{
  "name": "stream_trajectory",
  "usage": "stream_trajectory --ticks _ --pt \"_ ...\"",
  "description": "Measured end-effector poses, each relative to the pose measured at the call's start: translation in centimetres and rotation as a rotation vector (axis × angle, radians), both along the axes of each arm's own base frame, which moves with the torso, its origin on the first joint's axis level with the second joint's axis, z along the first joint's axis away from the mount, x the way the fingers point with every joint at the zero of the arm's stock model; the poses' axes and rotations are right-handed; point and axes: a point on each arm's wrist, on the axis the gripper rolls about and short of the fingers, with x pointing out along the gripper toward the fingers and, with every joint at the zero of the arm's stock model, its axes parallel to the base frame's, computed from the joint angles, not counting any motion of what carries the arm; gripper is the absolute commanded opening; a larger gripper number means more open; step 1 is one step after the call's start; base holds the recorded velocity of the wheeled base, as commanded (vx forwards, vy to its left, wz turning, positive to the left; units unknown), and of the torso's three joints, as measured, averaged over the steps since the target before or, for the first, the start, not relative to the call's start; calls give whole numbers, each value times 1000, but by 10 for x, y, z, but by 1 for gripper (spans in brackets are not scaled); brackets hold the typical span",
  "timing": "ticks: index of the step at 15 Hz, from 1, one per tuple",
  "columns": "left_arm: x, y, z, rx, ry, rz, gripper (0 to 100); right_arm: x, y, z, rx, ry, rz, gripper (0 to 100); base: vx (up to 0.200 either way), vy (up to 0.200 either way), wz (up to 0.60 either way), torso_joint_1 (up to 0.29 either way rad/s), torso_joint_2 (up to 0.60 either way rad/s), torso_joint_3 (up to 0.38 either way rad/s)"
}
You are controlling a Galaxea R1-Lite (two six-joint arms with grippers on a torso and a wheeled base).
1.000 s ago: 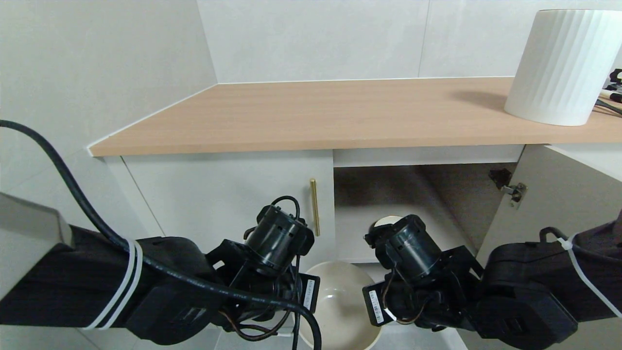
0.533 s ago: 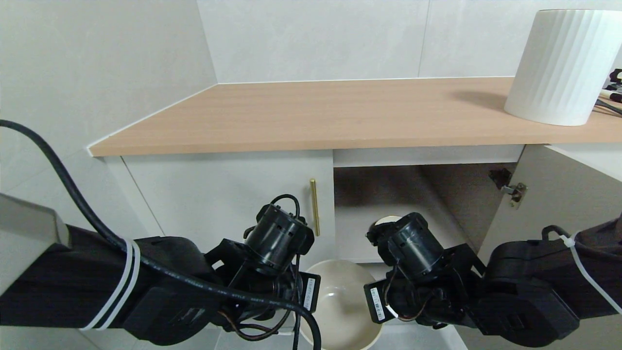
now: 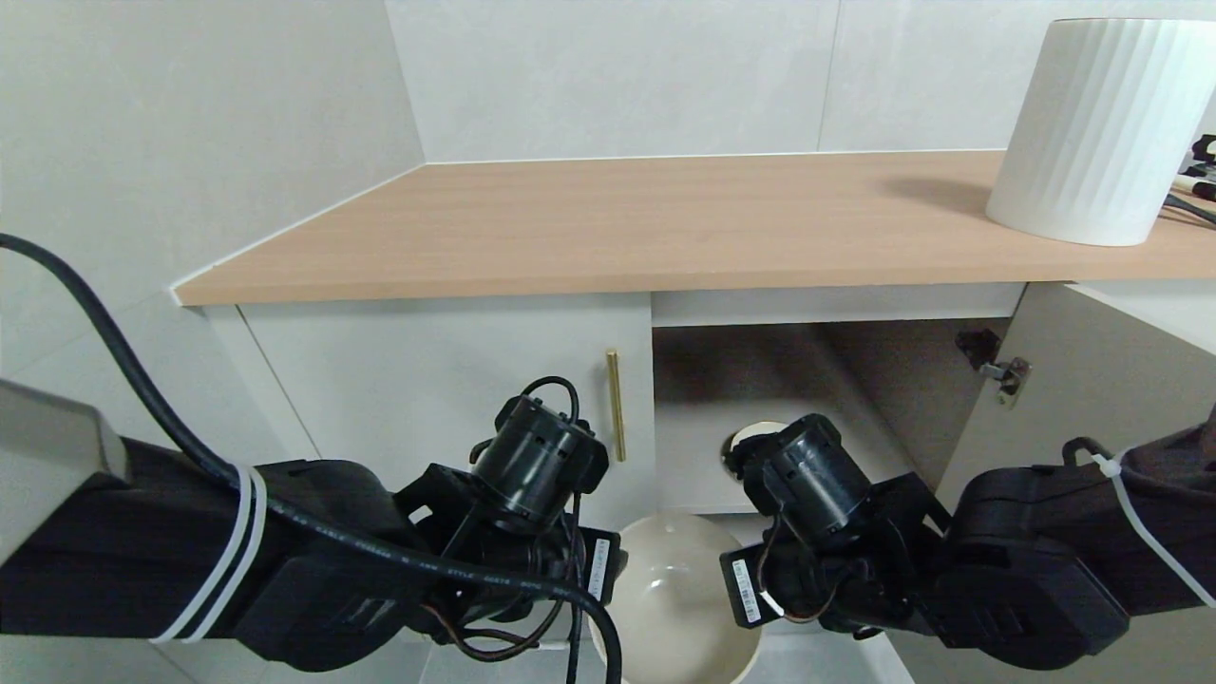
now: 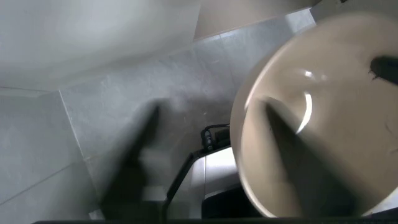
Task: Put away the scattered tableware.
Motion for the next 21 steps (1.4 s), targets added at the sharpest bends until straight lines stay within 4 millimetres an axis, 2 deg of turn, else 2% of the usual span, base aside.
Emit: stream_trajectory --ticks 5,9,13,19,21 --pt "-1 1 4 -3 -23 10 100 8 -6 1 7 -9 -44 0 0 0 0 0 0 0" --pt "-3 3 7 -7 -27 8 100 44 -41 1 2 -25 -210 0 0 0 0 0 0 0" --pt "-5 5 11 -17 -37 9 100 86 -73 -8 0 -25 -383 0 0 0 0 0 0 0" --pt "-5 5 13 -28 -51 10 100 145 -97 -17 55 -69 -598 0 0 0 0 0 0 0" --pt "-5 5 13 -28 -51 10 100 157 -103 -20 81 -72 -644 0 0 0 0 0 0 0"
